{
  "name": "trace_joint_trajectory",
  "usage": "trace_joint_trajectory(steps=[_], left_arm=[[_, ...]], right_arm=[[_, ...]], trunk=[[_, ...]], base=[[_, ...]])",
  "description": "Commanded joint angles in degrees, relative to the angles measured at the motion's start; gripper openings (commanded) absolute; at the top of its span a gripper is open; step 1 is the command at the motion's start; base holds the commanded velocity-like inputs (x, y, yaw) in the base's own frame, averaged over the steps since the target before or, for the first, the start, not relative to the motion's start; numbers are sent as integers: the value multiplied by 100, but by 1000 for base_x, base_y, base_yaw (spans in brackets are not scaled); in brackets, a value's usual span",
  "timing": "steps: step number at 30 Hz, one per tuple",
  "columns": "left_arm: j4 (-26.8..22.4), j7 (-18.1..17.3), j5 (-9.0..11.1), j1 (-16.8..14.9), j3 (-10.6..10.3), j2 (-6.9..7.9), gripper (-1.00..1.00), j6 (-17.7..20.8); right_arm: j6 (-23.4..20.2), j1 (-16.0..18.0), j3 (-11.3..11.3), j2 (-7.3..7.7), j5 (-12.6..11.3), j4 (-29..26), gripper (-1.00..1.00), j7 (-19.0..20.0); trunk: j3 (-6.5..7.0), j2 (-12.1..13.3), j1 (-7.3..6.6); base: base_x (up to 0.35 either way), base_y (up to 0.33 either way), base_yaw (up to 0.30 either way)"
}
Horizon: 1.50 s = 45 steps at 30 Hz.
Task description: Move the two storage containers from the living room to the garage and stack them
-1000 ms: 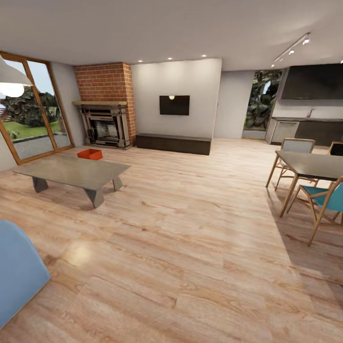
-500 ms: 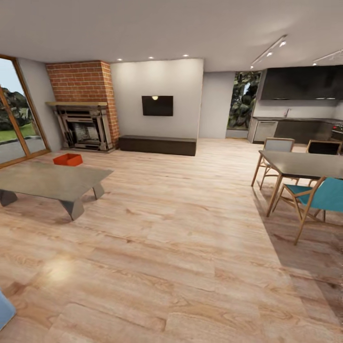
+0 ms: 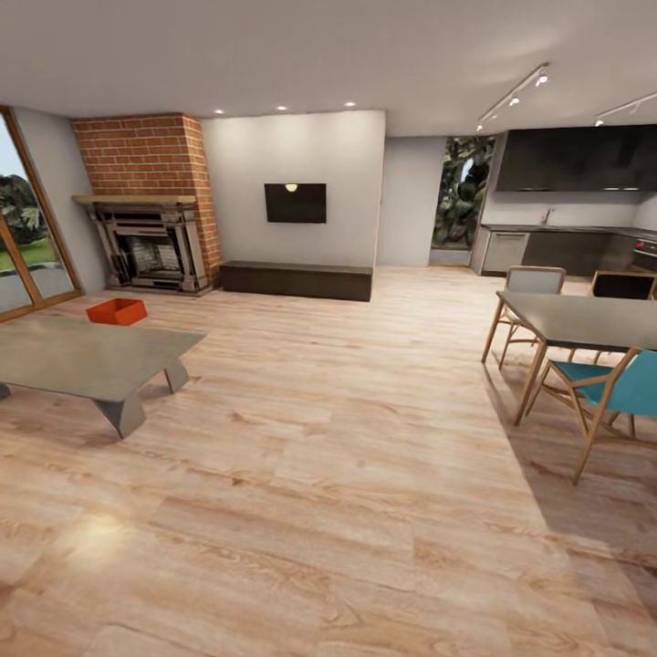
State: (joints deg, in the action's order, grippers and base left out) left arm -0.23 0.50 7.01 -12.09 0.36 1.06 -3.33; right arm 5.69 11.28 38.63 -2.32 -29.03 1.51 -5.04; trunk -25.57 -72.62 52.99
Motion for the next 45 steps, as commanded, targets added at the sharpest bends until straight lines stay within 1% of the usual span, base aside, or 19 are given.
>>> trace_joint_trajectory(steps=[1,10,45], left_arm=[[5,3,46,-4,-1,0,100,-18],[5,3,46,-4,-1,0,100,-14],[5,3,46,-4,-1,0,100,-19]], right_arm=[[28,6,48,-5,-50,16,100,-5],[28,6,48,-5,-9,16,100,-5],[28,6,56,-3,-7,16,100,-5]], trunk=[[-6,-3,3],[-6,-3,3],[-6,-3,3]], base=[[321,0,0],[321,0,0],[321,0,0]])
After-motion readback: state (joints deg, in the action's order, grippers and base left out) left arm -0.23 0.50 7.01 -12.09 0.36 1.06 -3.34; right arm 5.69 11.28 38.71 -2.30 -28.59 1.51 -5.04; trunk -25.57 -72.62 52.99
